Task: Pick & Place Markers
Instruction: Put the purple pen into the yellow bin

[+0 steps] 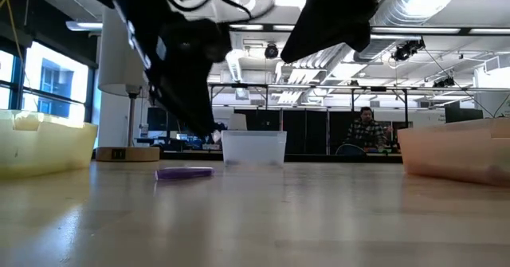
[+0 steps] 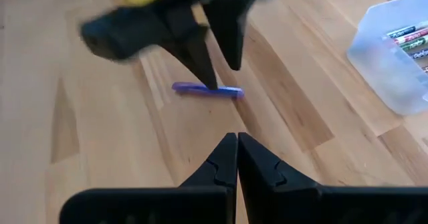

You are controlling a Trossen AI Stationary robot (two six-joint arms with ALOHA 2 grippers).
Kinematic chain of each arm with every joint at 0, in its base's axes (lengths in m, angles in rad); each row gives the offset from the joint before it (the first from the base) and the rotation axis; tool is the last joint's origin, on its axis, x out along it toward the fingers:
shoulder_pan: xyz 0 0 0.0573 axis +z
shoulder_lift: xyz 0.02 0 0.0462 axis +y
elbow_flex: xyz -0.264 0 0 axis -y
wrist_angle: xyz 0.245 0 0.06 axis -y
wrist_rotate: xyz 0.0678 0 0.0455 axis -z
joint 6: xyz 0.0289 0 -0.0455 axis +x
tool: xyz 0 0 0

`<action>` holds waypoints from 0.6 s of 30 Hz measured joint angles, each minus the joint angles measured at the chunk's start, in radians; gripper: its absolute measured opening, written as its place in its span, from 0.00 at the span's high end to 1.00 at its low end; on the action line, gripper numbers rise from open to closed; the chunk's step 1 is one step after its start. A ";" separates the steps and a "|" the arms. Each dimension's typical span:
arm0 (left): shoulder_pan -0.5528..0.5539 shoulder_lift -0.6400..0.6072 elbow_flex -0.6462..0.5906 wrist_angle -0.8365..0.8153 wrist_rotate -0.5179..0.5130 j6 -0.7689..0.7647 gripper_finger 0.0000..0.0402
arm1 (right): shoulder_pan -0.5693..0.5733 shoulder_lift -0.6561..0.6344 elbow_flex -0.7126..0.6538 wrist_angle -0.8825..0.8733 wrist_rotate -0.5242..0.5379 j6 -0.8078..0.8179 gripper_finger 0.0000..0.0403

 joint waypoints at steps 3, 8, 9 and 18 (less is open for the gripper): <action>0.014 0.090 0.081 -0.105 0.051 0.000 0.58 | 0.018 0.000 0.000 -0.001 0.000 0.000 0.99; 0.027 0.211 0.183 -0.182 0.137 0.000 0.58 | 0.046 0.000 0.000 -0.005 0.003 0.000 1.00; 0.027 0.225 0.198 -0.197 0.138 0.000 0.58 | 0.050 0.000 0.000 -0.003 0.011 0.000 1.00; 0.024 0.285 0.215 -0.252 0.138 -0.056 0.58 | 0.080 0.000 0.000 0.003 0.072 0.008 1.00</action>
